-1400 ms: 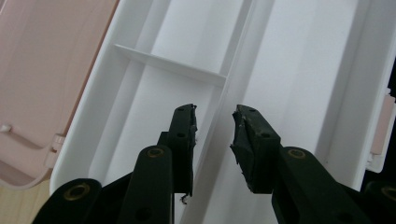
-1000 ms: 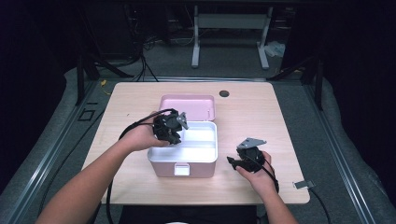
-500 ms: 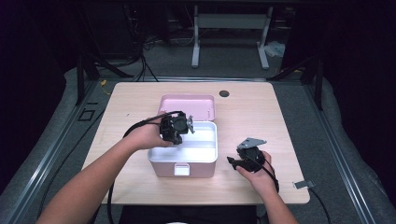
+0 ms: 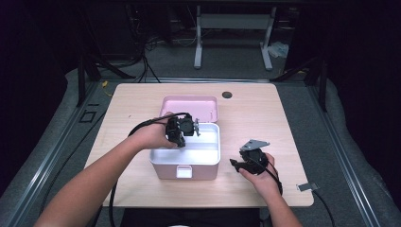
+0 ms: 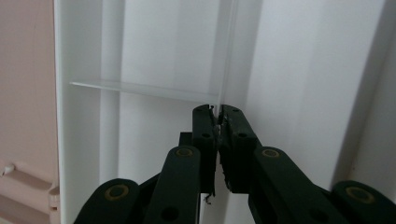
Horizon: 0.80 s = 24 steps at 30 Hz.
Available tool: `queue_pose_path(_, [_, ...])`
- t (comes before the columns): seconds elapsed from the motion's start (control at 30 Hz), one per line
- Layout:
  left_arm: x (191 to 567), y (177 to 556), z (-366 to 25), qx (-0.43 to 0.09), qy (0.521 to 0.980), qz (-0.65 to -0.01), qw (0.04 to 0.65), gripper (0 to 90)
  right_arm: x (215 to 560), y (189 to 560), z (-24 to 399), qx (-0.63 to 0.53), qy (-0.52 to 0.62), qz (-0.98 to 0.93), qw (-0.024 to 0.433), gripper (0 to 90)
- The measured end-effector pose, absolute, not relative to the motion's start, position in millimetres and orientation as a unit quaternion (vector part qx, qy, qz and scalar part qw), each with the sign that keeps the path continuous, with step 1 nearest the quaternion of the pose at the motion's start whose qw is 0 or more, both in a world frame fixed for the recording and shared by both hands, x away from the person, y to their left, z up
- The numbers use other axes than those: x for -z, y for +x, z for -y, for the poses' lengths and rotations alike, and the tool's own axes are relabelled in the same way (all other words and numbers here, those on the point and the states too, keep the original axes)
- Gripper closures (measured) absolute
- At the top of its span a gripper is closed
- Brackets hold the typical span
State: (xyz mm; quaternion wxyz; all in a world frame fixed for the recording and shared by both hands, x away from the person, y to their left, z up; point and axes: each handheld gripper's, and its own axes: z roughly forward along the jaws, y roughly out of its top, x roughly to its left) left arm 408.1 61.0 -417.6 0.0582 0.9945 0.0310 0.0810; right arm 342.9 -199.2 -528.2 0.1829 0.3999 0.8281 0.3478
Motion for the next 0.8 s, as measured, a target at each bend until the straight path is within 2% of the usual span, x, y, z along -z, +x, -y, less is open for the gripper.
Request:
queue_pose_path(0.43, [420.8,411.9,-56.0,-0.064,0.997,-0.024,0.046,85.0,528.8,343.3,199.1,-0.349,0.399,-0.829,0.18,45.6])
queue_pose_path(0.8, [420.7,410.2,-54.1,-0.069,0.997,-0.002,0.036,86.6,529.2,343.5,199.2,-0.349,0.401,-0.828,0.178,45.6])
